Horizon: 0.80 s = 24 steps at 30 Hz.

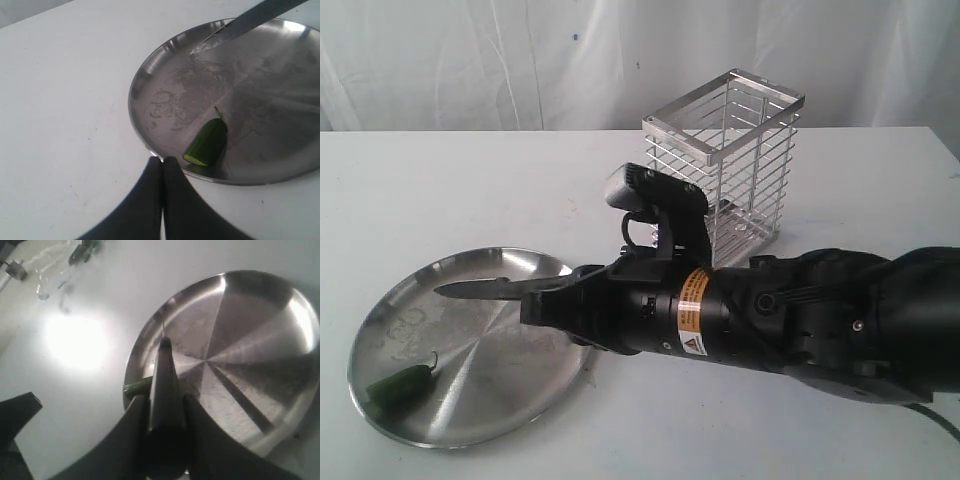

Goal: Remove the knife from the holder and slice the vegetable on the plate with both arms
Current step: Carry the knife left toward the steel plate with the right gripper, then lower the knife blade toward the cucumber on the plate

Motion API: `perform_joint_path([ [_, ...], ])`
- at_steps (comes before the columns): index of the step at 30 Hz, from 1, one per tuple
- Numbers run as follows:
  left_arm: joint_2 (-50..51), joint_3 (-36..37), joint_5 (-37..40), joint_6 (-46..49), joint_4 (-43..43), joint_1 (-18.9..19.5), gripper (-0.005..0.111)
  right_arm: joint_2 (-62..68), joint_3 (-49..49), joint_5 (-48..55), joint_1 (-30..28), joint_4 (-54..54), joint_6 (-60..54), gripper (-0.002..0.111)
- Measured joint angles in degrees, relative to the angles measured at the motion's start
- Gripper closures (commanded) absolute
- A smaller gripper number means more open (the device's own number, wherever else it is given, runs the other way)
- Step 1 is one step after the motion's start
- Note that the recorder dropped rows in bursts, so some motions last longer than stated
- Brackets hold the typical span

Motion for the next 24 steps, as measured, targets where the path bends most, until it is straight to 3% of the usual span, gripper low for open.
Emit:
perform_joint_path([
  [10,0.0,0.0,0.0,0.0,0.0,0.0,0.107,3.0,4.7,-7.6,-0.2,8.4,7.8,0.108],
  [24,0.0,0.0,0.0,0.0,0.0,0.0,0.107,10.1,8.0,-16.4,-1.5,10.9,17.0,0.108],
])
